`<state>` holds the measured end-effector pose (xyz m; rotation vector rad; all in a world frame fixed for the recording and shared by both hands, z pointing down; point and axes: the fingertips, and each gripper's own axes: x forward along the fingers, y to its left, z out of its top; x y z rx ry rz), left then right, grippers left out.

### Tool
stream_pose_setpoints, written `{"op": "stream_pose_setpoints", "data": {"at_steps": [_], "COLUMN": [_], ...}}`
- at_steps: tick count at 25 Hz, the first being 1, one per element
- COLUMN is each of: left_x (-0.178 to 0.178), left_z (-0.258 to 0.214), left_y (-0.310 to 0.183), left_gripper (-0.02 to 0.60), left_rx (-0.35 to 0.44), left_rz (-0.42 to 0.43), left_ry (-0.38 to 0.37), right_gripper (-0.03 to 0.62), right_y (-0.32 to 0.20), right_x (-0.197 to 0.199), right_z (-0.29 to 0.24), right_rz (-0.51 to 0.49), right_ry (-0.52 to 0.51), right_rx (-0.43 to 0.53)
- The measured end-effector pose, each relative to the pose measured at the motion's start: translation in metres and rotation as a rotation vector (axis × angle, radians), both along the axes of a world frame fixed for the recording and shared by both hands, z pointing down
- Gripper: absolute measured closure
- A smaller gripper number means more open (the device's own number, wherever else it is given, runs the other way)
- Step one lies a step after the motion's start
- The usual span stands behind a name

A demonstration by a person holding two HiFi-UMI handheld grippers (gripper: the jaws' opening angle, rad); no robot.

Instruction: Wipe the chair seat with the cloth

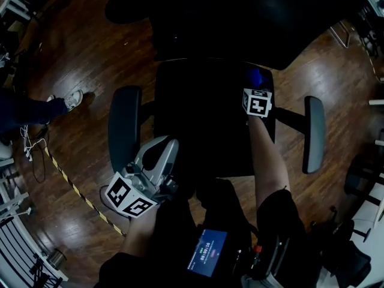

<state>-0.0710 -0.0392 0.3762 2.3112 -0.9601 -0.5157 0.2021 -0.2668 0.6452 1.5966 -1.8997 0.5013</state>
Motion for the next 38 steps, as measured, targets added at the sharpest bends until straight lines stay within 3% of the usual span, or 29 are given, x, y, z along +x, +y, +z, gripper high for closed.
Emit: {"op": "stream_pose_setpoints", "data": {"at_steps": [2, 5, 9, 12, 14, 17, 22, 27, 32, 38], "left_x": [0.0, -0.001, 0.0, 0.002, 0.0, -0.001, 0.001, 0.003, 0.002, 0.001], "left_z": [0.001, 0.003, 0.002, -0.002, -0.001, 0.001, 0.003, 0.009, 0.014, 0.015], "left_y": [-0.001, -0.004, -0.005, -0.007, -0.009, -0.011, -0.014, -0.018, -0.019, -0.018], "left_gripper": [0.591, 0.591, 0.591, 0.591, 0.591, 0.591, 0.591, 0.591, 0.591, 0.591], "left_rx": [-0.004, -0.008, -0.012, -0.008, -0.009, -0.019, -0.02, -0.028, -0.033, -0.031], "left_rz": [0.004, 0.001, -0.003, -0.003, -0.004, -0.005, -0.005, -0.003, 0.004, -0.003], "left_ry": [-0.004, -0.004, -0.002, 0.007, 0.005, 0.001, -0.006, -0.016, -0.025, -0.029], "right_gripper": [0.51, 0.51, 0.51, 0.51, 0.51, 0.51, 0.51, 0.51, 0.51, 0.51], "right_y": [0.007, 0.013, 0.016, 0.018, 0.02, 0.03, 0.065, 0.076, 0.071, 0.058], "right_x": [0.043, 0.073, 0.073, 0.058, 0.013, -0.09, -0.259, -0.336, -0.33, -0.238], "right_z": [-0.007, -0.012, -0.011, -0.024, -0.034, -0.043, -0.042, -0.021, -0.016, 0.007], "right_rz": [0.084, 0.141, 0.118, 0.113, 0.053, -0.102, -0.349, -0.446, -0.447, -0.293], "right_ry": [0.022, 0.01, 0.033, 0.012, -0.052, -0.195, -0.378, -0.419, -0.354, -0.276], "right_rx": [0.004, 0.017, 0.009, 0.056, 0.093, 0.108, 0.043, -0.039, -0.027, -0.038]}}
